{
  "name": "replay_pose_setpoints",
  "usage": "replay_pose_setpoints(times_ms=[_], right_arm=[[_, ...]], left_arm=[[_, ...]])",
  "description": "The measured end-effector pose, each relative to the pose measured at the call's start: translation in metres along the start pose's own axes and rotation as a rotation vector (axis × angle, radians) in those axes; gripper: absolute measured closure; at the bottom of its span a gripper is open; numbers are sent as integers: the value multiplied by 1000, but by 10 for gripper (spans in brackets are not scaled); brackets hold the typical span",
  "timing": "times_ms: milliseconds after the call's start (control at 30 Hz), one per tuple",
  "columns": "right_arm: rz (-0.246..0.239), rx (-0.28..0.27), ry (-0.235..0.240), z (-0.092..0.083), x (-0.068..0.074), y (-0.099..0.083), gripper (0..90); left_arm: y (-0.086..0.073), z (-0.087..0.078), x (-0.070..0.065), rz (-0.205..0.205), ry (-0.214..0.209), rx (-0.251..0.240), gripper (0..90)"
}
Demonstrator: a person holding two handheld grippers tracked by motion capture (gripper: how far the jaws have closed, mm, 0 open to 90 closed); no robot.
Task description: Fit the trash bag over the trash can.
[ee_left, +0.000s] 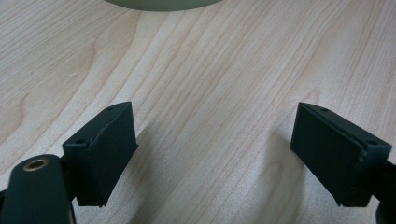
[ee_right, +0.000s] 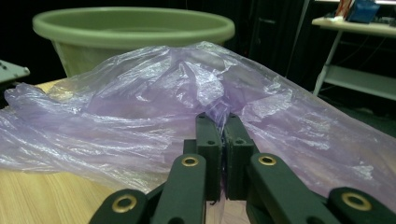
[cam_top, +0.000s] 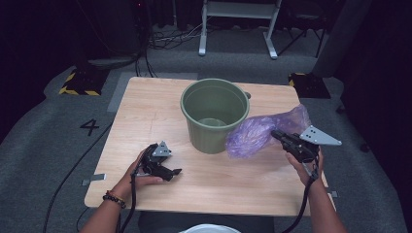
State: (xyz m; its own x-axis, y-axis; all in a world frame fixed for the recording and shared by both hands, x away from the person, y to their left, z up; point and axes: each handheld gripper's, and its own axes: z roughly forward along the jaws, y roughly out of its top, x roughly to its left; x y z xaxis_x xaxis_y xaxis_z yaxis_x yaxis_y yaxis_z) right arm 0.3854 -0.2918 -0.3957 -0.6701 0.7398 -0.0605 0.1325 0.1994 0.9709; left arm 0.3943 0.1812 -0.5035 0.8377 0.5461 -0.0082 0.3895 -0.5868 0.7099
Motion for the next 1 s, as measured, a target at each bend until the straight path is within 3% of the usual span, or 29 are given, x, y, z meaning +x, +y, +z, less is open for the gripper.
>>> replay_pose_setpoints(times_ms=[500,767,900,1000], right_arm=[[-40,-124,-5,-24,1,32,877],[-47,-142,-29,-21,-1,43,876],[-25,-170,-47,-18,-5,49,877],[-41,-160,-81,-9,-5,55,877]], left_arm=[[0,0,0,-4,4,1,137],[0,0,-1,-13,16,-1,142],[-1,-1,0,-23,27,-1,154],[0,-2,-1,-24,22,5,159]])
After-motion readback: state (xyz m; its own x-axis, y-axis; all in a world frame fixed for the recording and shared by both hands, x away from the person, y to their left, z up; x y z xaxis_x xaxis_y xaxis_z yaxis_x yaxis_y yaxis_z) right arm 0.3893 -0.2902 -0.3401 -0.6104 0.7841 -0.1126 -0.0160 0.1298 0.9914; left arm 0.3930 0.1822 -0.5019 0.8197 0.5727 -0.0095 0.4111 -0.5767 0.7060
